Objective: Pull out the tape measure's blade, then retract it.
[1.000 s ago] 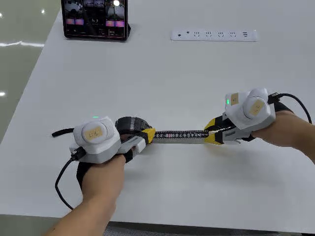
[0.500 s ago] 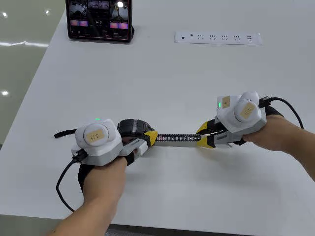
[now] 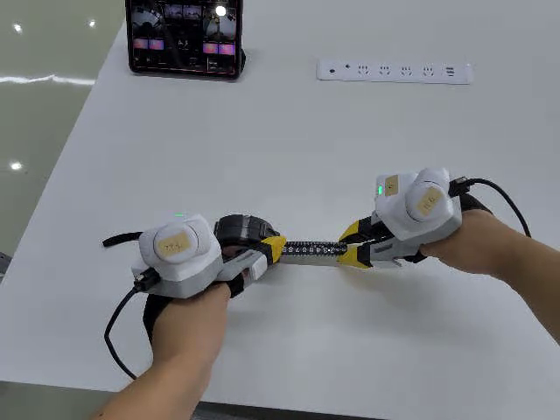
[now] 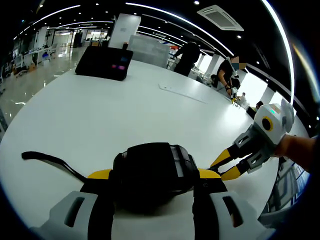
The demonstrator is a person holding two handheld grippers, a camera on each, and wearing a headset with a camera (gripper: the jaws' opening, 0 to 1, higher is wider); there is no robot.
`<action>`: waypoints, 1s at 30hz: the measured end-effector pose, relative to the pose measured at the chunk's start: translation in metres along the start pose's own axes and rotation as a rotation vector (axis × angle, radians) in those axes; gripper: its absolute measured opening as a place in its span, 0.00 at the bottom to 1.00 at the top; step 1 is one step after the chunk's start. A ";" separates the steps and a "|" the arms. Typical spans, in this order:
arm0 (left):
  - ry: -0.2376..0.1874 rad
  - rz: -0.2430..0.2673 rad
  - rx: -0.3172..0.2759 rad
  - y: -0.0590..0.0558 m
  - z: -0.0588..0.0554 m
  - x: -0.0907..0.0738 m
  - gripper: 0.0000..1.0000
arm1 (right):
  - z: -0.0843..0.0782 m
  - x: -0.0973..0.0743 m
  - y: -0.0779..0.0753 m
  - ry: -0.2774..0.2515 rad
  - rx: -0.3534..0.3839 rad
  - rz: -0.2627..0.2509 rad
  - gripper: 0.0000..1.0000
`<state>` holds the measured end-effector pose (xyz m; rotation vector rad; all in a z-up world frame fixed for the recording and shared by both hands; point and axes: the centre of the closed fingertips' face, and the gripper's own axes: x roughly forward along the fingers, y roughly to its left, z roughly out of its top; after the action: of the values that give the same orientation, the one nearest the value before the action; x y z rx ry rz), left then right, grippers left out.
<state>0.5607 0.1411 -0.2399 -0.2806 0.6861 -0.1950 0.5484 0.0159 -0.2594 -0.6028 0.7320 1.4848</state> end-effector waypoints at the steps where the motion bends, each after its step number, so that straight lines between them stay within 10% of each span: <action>1: -0.001 0.000 0.001 0.000 0.000 0.000 0.59 | 0.001 0.001 0.000 -0.002 0.000 0.001 0.11; 30: -0.010 -0.017 -0.018 0.001 0.002 0.000 0.59 | 0.037 0.031 0.005 -0.062 0.006 0.026 0.11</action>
<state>0.5615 0.1422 -0.2387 -0.3043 0.6761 -0.2037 0.5444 0.0646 -0.2579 -0.5425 0.6980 1.5181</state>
